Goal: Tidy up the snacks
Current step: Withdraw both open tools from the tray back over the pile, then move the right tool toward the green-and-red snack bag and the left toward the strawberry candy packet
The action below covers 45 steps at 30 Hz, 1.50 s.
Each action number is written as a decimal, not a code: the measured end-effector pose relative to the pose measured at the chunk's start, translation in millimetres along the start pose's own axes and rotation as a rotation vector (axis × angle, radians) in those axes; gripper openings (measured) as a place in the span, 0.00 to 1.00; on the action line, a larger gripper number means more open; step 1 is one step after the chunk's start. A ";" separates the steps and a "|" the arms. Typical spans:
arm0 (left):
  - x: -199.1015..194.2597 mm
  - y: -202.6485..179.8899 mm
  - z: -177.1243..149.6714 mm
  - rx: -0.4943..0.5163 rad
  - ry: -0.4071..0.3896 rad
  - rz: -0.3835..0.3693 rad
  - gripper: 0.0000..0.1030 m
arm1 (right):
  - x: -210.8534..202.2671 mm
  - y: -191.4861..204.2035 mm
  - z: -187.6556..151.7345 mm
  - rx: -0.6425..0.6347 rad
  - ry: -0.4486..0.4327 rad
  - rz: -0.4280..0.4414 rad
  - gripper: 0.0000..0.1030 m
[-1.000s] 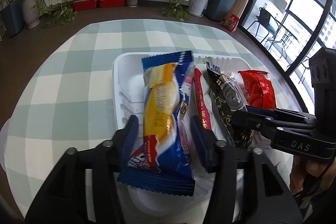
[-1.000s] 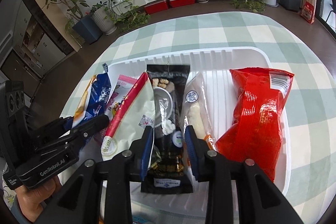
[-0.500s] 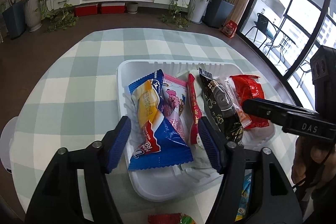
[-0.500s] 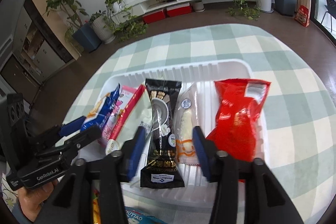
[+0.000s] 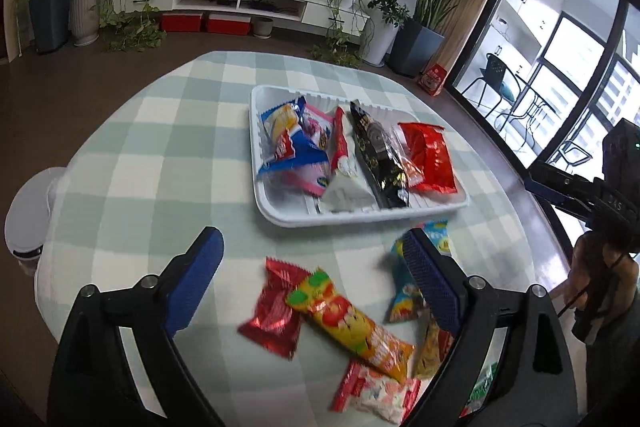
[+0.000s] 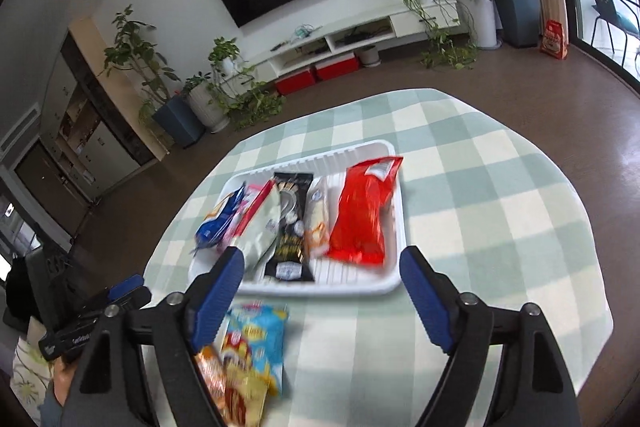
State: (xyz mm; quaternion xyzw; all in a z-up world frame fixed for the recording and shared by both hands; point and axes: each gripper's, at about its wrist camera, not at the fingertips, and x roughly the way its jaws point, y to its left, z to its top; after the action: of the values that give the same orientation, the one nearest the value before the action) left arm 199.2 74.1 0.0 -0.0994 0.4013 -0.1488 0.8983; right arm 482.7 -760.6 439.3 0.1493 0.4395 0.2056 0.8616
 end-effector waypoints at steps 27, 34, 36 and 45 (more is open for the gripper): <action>-25.6 -50.1 -125.3 0.129 0.133 -0.009 0.95 | -38.8 39.2 -176.2 -0.032 0.257 0.096 0.75; -22.8 -57.1 -128.8 0.317 0.128 -0.035 0.95 | -36.1 26.8 -182.0 0.095 0.301 0.085 0.68; -21.9 -55.3 -126.7 0.320 0.137 -0.037 0.95 | -32.8 31.9 -180.9 0.077 0.308 0.090 0.67; -26.3 -61.0 -126.0 0.485 0.164 -0.173 0.95 | -56.7 73.3 -160.6 -0.377 0.226 0.142 0.72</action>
State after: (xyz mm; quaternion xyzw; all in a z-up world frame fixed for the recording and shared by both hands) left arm 76.5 18.7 -46.6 0.0972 0.4151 -0.3241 0.8445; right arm 304.8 -712.0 419.5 -0.0077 0.4753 0.3597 0.8029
